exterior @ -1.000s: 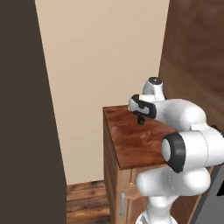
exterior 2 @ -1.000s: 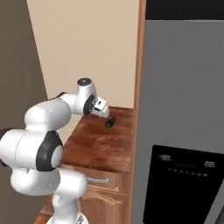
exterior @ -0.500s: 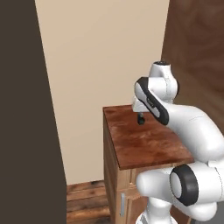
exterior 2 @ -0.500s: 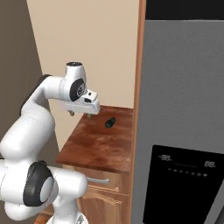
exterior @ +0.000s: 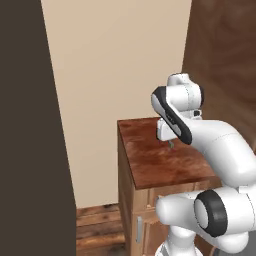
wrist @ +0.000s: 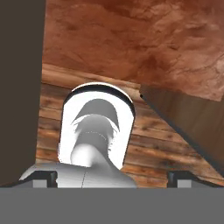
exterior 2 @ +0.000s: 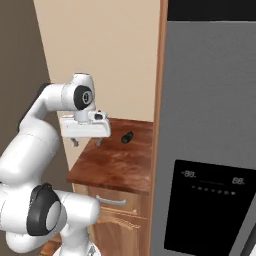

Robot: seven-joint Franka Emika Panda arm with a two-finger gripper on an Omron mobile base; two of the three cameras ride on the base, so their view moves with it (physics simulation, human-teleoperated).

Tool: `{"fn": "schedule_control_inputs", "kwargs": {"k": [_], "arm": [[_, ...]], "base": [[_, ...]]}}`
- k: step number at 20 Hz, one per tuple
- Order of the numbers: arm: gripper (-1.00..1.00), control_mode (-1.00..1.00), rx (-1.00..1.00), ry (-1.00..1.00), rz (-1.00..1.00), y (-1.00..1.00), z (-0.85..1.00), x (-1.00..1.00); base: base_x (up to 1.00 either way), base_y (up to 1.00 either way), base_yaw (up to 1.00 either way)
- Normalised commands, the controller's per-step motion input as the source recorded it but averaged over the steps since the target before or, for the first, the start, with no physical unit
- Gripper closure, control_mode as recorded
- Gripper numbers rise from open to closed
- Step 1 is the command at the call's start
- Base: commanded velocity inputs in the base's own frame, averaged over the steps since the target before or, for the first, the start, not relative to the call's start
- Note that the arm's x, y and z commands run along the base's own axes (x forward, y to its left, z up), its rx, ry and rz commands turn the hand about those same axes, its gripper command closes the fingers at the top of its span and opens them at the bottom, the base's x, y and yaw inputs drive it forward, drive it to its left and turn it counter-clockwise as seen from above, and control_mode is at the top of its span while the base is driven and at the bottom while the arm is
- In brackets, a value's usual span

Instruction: Open the fridge, remove the peach, eggplant, and shrimp, and place them on any counter.

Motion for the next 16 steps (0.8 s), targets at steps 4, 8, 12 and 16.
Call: {"fn": "schedule_control_inputs", "kwargs": {"k": [4, 8, 12, 16], "arm": [[-1.00, 1.00, 0.00, 0.00, 0.00, 0.00, 0.00, 0.00], [-1.00, 1.00, 0.00, 0.00, 0.00, 0.00, 0.00, 0.00], [-1.00, 1.00, 0.00, 0.00, 0.00, 0.00, 0.00, 0.00], [-1.00, 1.00, 0.00, 0.00, 0.00, 0.00, 0.00, 0.00]], "base": [[-1.00, -0.43, -0.02], [-1.00, -0.69, -0.03], [-0.74, -0.95, 0.01], [-0.06, -1.00, 0.01]]}}
